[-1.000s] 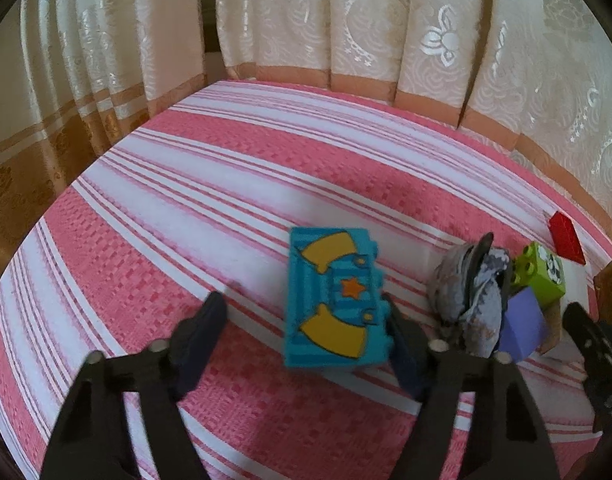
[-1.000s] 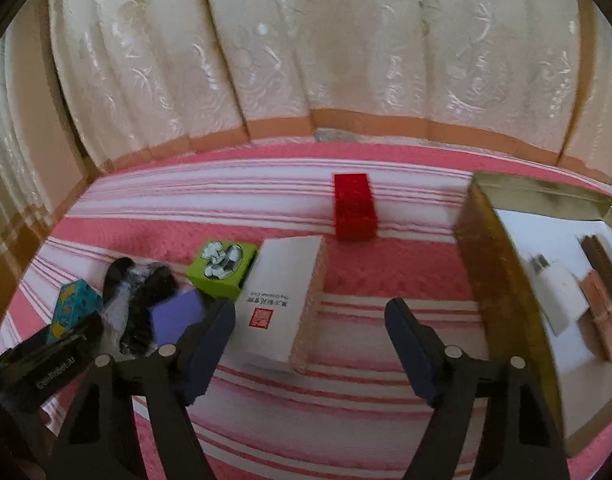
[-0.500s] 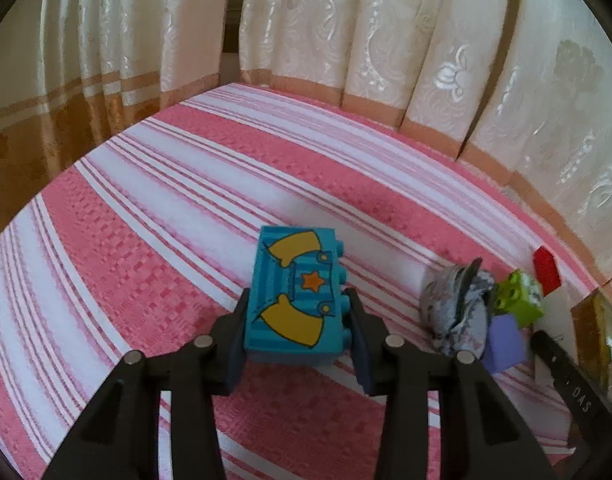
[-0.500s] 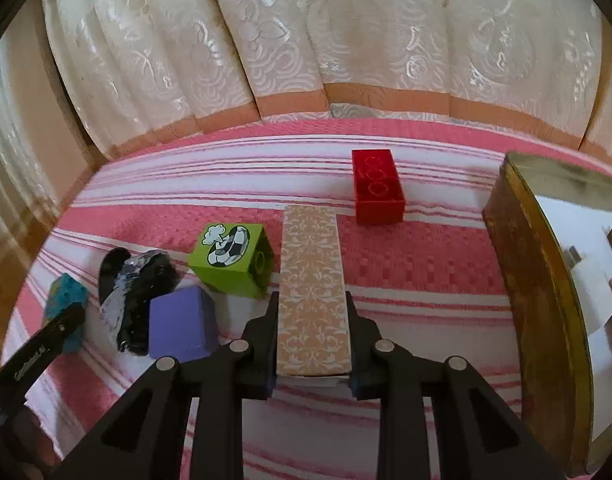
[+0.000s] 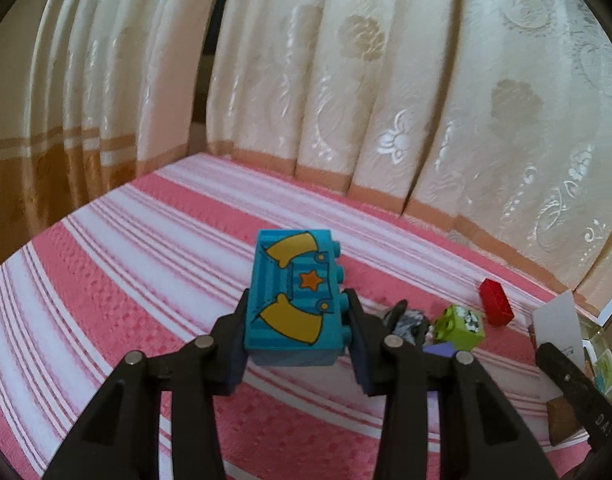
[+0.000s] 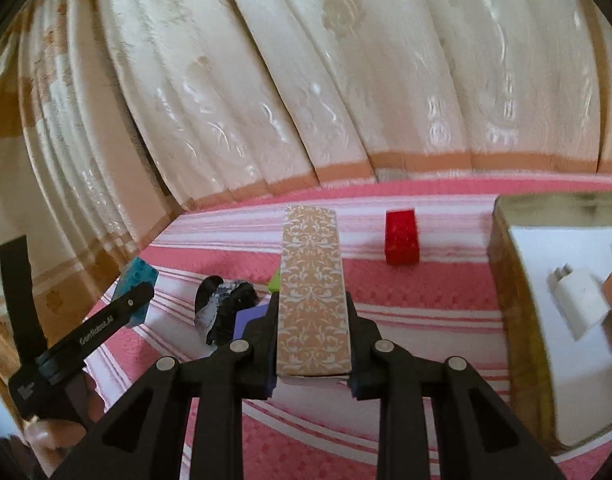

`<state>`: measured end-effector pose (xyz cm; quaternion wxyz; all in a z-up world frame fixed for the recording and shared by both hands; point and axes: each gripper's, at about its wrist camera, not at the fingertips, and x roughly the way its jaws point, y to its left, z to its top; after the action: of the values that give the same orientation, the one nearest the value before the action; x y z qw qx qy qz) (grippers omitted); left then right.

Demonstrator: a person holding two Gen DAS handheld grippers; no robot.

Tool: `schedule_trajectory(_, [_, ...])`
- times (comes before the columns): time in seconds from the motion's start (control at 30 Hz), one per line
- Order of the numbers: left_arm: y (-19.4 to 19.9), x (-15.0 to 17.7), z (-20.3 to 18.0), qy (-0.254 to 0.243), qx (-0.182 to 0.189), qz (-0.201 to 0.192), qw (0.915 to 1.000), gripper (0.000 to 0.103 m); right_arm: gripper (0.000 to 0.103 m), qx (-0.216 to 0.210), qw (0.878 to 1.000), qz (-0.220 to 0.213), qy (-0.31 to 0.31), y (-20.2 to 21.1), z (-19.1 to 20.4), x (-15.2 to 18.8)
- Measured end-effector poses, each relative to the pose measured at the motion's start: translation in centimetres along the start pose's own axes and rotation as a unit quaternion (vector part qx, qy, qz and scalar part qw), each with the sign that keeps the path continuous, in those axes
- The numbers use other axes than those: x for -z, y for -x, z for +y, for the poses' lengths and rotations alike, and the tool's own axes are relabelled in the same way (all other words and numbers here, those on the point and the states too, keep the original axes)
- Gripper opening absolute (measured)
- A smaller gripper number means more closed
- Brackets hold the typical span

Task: Organize rigid objects
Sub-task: 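Lift and carry the blue block and patterned box toward the tin tray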

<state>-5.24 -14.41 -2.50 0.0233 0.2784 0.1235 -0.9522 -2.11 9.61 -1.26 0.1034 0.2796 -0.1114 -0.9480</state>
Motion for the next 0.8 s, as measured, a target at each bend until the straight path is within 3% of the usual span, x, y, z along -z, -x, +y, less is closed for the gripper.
schedule_trajectory(0.3, [0.7, -0.1, -0.2, -0.002, -0.025, -0.022, 0.9994, 0.041, 0.028, 0.066, 0.995, -0.050, 0.055, 1.6, 0.7, 0.0])
schedule_trajectory(0.53, [1.1, 0.0, -0.3, -0.007, -0.046, -0.029, 0.9985, 0.041, 0.028, 0.078, 0.992, -0.062, 0.080, 2.2, 1.2, 0.5])
schedule_trajectory(0.8, [2.1, 0.3, -2.1, -0.050, -0.072, -0.061, 0.9942, 0.041, 0.028, 0.083, 0.991, -0.071, 0.079, 2.8, 1.0, 0.5])
